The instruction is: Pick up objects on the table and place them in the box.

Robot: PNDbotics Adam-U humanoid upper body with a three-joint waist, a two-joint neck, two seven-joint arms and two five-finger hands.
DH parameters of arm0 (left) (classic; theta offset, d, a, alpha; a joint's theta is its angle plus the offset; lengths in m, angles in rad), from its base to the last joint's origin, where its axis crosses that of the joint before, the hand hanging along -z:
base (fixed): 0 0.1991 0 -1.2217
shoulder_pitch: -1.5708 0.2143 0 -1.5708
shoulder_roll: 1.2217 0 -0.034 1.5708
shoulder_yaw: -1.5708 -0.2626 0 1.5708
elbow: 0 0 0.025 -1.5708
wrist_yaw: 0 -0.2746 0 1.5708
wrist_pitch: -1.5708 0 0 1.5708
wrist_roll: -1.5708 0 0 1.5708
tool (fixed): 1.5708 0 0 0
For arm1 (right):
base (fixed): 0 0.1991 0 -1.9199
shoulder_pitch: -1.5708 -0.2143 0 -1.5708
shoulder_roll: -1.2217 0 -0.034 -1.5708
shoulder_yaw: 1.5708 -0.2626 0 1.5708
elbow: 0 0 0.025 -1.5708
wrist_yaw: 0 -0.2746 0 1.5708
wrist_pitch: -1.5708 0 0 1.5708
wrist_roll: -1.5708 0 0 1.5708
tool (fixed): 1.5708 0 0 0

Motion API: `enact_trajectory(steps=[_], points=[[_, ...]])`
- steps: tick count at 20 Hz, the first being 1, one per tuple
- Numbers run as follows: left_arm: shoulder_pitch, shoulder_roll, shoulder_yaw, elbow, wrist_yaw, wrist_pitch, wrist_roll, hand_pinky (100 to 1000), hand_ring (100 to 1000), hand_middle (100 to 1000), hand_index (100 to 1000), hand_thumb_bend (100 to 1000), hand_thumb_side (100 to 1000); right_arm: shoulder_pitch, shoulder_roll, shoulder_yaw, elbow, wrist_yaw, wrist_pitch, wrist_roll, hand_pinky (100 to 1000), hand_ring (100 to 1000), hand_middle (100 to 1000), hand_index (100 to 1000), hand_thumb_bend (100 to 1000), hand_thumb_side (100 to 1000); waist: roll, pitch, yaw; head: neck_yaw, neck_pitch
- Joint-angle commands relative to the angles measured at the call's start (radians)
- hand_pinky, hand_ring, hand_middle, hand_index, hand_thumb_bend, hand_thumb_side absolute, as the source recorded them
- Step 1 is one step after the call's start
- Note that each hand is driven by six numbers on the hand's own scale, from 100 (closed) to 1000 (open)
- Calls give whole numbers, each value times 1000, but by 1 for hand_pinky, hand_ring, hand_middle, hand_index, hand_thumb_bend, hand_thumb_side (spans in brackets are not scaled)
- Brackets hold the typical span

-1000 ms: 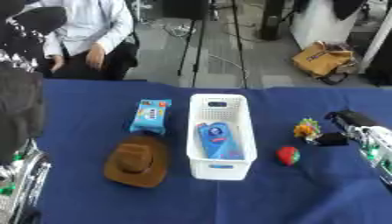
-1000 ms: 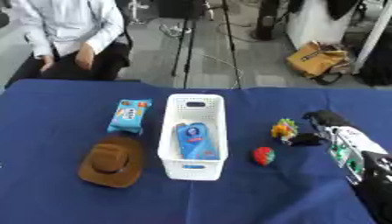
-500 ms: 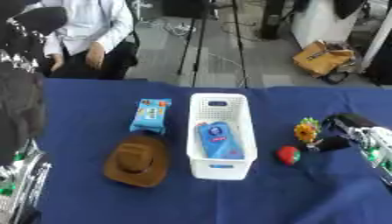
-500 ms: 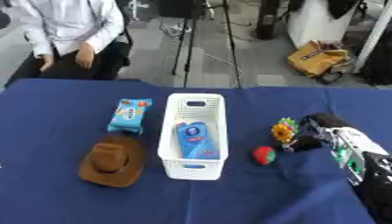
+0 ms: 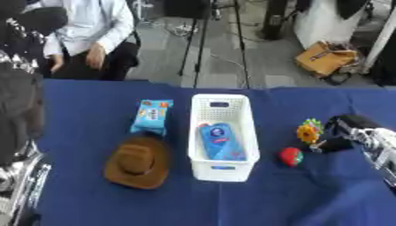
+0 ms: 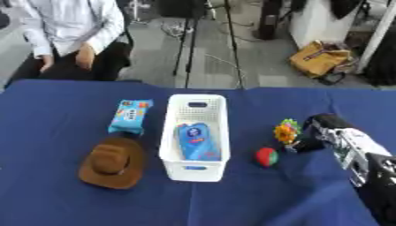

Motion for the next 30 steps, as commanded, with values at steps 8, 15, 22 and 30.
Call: enact_trajectory(steps=[8,15,22,30], points=[[-20,2,1,-14,2,-1,-1,832,768,790,811,100,857,-27,-4,-13,8,7,29,-77,898,899,597,791,718,641,0,-14,5,-4,-20],[-22,0,0,-14,2,-1,-3,831,768,790,808,100,850,-32,5,-16,19,19,38,-97,897,895,555,750,686,633,0,-13,7,-5,-21],[-24,0,0,-14,1,0,-3,831,768,790,807,100,846,-32,7,-16,20,19,39,-100,898,889,539,710,642,635,-1,-13,6,-4,-20],[-23,-1,0,-14,0,3,-7,831,769,791,807,100,842,-30,2,-16,16,11,41,-100,898,882,504,670,592,621,-1,-13,4,-3,-20]])
